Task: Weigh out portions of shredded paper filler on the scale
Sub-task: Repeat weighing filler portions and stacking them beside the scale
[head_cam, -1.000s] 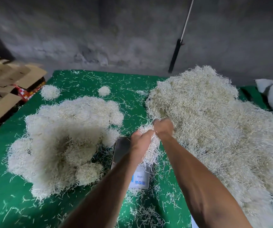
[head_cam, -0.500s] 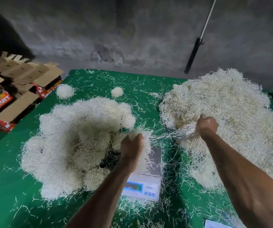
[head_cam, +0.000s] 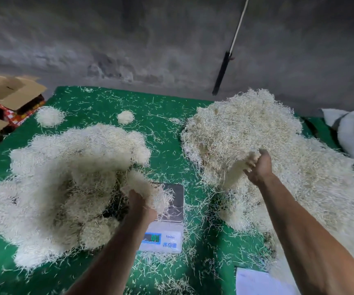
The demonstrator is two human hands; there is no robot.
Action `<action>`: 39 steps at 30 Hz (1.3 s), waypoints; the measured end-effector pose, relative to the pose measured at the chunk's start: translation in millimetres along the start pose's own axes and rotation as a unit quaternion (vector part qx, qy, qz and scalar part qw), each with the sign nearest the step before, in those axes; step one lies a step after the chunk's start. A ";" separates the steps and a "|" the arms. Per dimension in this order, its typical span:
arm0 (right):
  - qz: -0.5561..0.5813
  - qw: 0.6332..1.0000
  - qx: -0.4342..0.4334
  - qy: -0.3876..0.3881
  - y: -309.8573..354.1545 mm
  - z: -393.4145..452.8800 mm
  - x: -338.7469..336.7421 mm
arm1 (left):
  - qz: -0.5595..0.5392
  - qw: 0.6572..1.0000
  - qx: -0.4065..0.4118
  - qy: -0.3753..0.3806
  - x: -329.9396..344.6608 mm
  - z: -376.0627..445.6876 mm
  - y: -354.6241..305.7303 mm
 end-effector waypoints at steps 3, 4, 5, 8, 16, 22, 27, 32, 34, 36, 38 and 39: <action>-0.336 0.933 -0.095 -0.083 17.9 -11.9 -7.8 | 0.005 0.999 -0.026 0.025 -7.3 -7.9 9.2; -0.466 0.871 -0.127 -0.089 22.1 -20.2 -1.3 | 0.052 0.998 0.011 0.034 -7.9 -5.2 11.6; -0.582 0.794 -0.153 -0.086 21.2 -29.2 7.6 | 0.055 0.998 0.032 0.028 -12.1 -4.1 12.6; -0.743 0.635 -0.203 -0.049 3.7 -69.2 49.6 | -0.039 0.998 0.019 0.046 -13.3 -15.4 10.6; -0.663 0.656 -0.335 0.137 -87.9 -170.9 154.3 | 0.052 0.989 0.001 0.136 -15.9 -18.8 8.9; -0.489 0.829 -0.118 0.243 -170.4 -163.9 147.5 | 0.018 0.985 -0.035 0.168 -21.4 -8.4 16.8; -0.347 0.905 -0.057 0.240 -181.6 -133.6 126.8 | 0.044 0.992 -0.015 0.118 -44.6 15.7 10.7; -0.371 0.901 -0.086 0.206 -185.5 -117.2 106.2 | 0.029 0.993 -0.048 0.106 -58.0 29.4 16.9; -0.392 0.902 -0.120 0.136 -174.7 -112.2 93.5 | 0.009 0.992 -0.057 0.111 -61.2 31.3 20.9; -0.363 0.918 -0.124 0.105 -172.5 -112.1 84.5 | -0.008 0.990 -0.058 0.125 -63.3 30.7 24.7; -0.333 0.931 -0.119 0.094 -172.6 -119.4 77.0 | -0.014 0.988 -0.054 0.142 -65.5 26.1 24.5; -0.326 0.934 -0.115 0.093 -172.9 -124.0 73.7 | -0.012 0.988 -0.049 0.147 -68.0 23.9 22.3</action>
Point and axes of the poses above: each hand's wrist, its own z-axis towards the middle knuckle, its own x-axis out of the palm, y = z × x, the point moved 10 cm from there along z, towards the middle knuckle, and after that the axes turned 2 degrees about -y, right-handed, at the moved point
